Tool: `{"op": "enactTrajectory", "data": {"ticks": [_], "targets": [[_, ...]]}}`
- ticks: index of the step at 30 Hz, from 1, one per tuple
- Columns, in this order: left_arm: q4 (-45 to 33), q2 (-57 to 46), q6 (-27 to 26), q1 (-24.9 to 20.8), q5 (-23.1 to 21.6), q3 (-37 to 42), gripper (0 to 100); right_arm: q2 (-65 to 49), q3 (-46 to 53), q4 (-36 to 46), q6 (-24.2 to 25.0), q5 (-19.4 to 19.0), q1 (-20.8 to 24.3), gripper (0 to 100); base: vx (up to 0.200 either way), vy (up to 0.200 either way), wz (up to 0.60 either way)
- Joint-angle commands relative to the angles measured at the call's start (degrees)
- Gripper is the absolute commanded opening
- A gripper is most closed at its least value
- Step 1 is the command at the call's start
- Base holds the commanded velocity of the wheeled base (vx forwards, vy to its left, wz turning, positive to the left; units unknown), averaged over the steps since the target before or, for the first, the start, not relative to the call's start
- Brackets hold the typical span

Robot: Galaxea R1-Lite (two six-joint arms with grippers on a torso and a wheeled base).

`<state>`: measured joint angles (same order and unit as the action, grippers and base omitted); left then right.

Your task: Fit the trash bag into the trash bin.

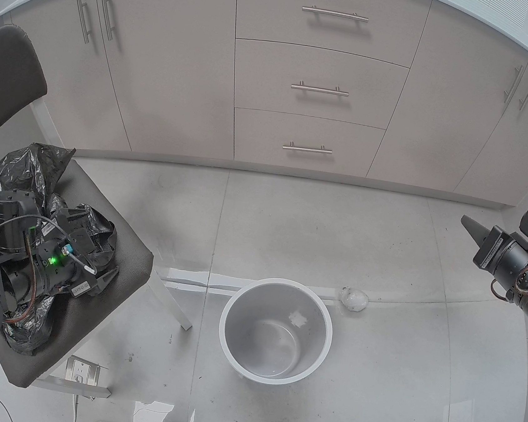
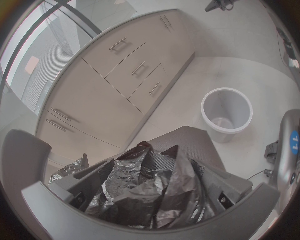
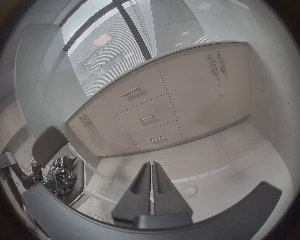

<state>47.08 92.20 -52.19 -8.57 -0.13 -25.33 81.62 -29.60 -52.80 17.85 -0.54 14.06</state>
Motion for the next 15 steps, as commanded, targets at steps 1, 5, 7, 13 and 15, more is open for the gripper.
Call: {"op": "enactTrajectory", "data": {"ticks": [1,5,7,13,15], "targets": [[0.1,1.6,-1.6,2.2,0.1,-0.8,100,-0.1,0.0,0.0,0.0,-0.1,0.0,0,0.0,0.0,0.0],[0.1,1.2,-1.9,4.1,0.0,-0.9,100,0.2,0.0,-0.1,0.1,-0.1,0.0,0,0.0,0.0,0.0],[0.1,1.0,-1.9,4.4,0.0,-0.9,100,0.2,0.0,-0.1,0.1,-0.1,0.0,0,0.0,0.0,0.0],[0.2,0.9,-1.9,4.4,0.0,-0.9,100,0.2,0.0,-0.1,0.1,0.0,0.0,0,0.0,0.0,0.0],[0.2,1.0,-1.8,4.3,-0.1,-0.9,100,0.2,0.0,-0.1,0.1,0.0,0.0,0,0.0,0.0,0.0]]}}
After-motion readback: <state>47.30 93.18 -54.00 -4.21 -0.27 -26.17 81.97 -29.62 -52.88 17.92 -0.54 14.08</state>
